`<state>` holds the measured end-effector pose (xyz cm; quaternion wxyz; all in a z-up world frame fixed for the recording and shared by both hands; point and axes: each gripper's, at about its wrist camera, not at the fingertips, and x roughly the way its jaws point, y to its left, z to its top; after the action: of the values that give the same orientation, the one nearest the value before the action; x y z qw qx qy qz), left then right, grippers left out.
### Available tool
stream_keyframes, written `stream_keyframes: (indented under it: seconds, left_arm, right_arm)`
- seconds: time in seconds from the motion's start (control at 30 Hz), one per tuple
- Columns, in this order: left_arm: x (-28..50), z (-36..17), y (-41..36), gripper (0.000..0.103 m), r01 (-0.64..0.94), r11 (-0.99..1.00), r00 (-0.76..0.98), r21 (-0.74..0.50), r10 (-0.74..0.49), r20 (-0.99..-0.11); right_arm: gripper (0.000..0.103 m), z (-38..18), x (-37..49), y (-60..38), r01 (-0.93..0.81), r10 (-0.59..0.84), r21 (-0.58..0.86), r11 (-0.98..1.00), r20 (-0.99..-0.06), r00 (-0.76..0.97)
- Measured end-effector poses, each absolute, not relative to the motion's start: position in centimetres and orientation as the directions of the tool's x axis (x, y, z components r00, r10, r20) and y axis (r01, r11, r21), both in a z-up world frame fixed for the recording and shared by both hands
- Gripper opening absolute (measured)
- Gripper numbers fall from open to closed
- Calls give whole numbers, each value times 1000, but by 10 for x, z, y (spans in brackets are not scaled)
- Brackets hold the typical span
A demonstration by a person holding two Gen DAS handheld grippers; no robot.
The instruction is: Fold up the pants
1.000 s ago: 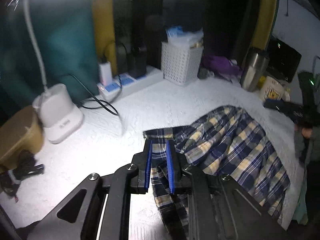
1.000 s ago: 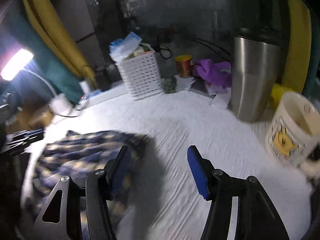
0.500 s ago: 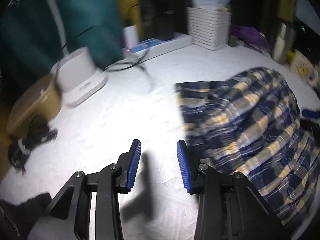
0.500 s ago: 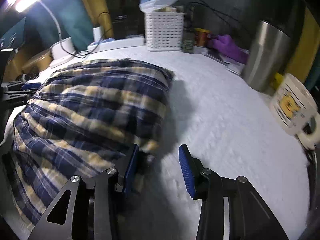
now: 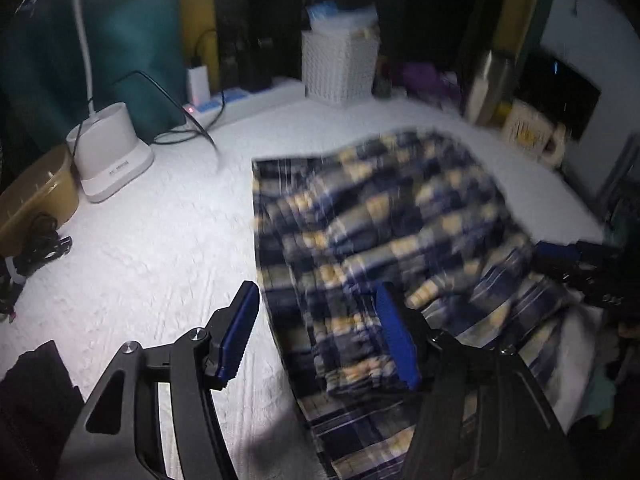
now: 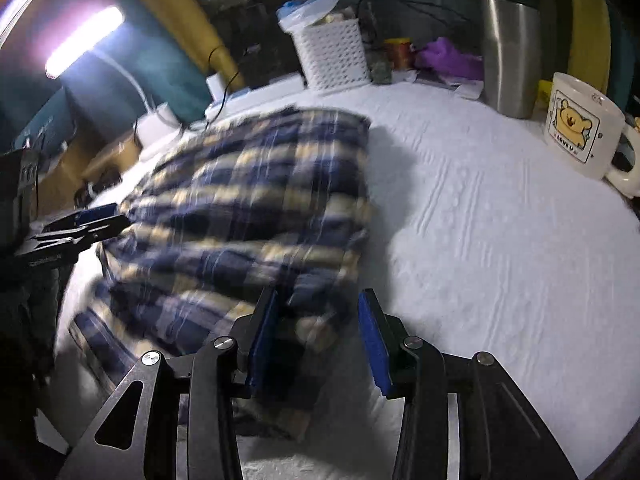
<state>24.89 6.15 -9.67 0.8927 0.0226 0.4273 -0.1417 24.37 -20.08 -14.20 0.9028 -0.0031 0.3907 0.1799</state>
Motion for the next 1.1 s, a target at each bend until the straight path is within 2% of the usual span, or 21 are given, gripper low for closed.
stream_keyframes:
  seconds: [0.07,0.2,0.33,0.5,0.6,0.73,0.87,0.97,1.1]
  left_arm:
    - [249,-108,61,61,268,962,586,-56,-208,-783]
    - [250,-112,69,62,255,964,589,-75,-216,-779]
    - [247,-104,73,62,234,971,609,-47,-184,-771]
    - [239,-86,86,61,192,976,651,-103,-205,-730]
    - [230,-72,90,61,209,964,674,-164,-264,-690]
    - [230,-82,73,61,266,956,629,-127,-272,-728]
    - [234,-107,67,62,259,964,588,-58,-205,-783]
    - [235,-113,77,65,253,963,577,-98,-231,-784]
    - [235,-109,79,65,258,964,589,-58,-204,-782]
  right_arm:
    - [41,-143,233,-192,-331,258,39,943,-715,649]
    - [40,-144,223,-198,-309,210,-8,951,-718,663]
    - [40,-143,211,-209,-275,190,2,962,-727,660]
    - [41,-129,197,-224,-251,230,75,965,-704,672]
    - [41,-125,192,-218,-280,273,105,954,-685,675]
    - [41,-141,197,-197,-310,258,62,949,-720,644]
    - [41,-149,190,-193,-337,240,10,941,-724,647]
    - [41,-148,186,-199,-348,252,21,937,-731,634]
    - [41,-144,186,-209,-350,269,52,935,-747,607]
